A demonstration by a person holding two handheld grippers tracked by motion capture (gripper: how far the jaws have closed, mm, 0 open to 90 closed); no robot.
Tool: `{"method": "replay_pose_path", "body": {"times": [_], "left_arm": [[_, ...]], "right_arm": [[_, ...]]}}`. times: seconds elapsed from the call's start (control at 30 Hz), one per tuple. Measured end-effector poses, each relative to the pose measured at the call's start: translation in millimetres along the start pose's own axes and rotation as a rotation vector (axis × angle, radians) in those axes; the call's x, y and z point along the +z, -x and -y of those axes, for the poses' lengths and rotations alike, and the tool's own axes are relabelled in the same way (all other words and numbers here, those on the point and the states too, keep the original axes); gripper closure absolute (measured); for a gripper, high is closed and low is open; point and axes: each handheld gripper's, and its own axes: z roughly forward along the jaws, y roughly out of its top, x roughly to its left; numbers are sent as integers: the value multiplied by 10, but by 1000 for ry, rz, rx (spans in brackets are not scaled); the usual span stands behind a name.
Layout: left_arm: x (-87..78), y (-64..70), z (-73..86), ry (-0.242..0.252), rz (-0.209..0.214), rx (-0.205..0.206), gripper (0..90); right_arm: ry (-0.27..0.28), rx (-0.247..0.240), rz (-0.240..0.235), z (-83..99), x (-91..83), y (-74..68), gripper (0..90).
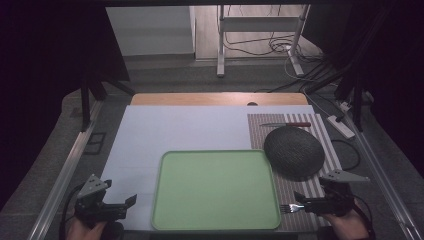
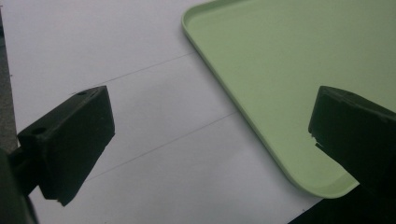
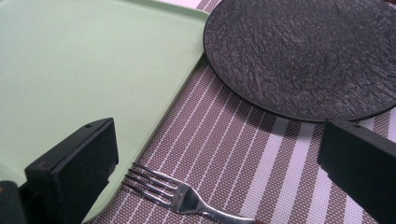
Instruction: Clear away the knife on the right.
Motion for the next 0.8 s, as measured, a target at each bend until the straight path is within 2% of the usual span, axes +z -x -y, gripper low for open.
{"method": "replay_pose_path", "body": {"times": [0.37, 0.53, 0.8], "left_arm": [[3, -4, 0, -3, 0, -4, 12], [6, -6, -1, -6, -1, -4, 12], [13, -1, -4, -11, -2, -4, 12]], "right_arm": [[-14, 5, -15, -64, 35, 57, 0], [-4, -13, -7, -129, 66, 91, 0], [-24, -33, -2, -198, 137, 127, 0]]}}
